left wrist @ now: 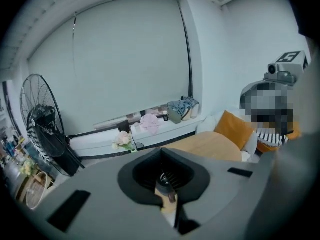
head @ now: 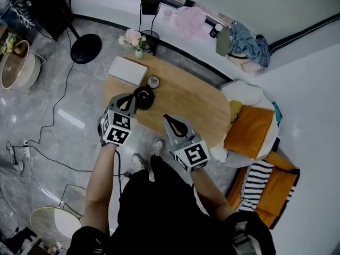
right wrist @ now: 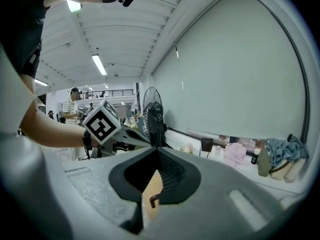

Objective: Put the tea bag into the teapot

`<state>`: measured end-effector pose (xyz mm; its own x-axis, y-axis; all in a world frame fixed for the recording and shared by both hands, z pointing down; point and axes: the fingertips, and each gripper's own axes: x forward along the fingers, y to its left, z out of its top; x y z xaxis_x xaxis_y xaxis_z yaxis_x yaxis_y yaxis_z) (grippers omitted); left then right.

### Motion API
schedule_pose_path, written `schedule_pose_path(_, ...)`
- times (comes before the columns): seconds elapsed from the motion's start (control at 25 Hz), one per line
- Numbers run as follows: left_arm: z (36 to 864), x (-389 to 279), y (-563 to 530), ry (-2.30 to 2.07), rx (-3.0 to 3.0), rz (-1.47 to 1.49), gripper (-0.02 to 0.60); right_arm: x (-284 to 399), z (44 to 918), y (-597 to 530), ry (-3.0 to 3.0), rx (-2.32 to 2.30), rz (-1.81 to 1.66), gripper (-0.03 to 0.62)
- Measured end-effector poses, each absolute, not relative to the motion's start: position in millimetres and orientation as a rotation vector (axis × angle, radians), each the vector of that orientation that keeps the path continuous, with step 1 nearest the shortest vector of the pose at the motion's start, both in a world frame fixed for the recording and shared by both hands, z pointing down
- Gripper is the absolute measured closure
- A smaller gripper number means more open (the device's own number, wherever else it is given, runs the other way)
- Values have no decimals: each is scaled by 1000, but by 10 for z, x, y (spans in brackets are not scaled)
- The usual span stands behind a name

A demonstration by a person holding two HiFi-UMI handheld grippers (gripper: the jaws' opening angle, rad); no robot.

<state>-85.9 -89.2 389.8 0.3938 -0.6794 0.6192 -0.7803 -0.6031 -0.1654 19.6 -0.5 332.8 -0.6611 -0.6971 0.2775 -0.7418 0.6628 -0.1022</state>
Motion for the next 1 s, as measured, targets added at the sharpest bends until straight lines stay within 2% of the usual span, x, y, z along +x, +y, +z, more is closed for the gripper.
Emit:
schedule_pose_path(0.44, 2874, -1158, -571, -1494, 2567, 678, 574, 345, 2603, -15, -2691, 1215, 76, 589)
schedule_pose_path(1.0, 2104, -1638, -237, -1771, 2564, 428, 574, 658, 2286, -140, -2729, 1291, 19, 589)
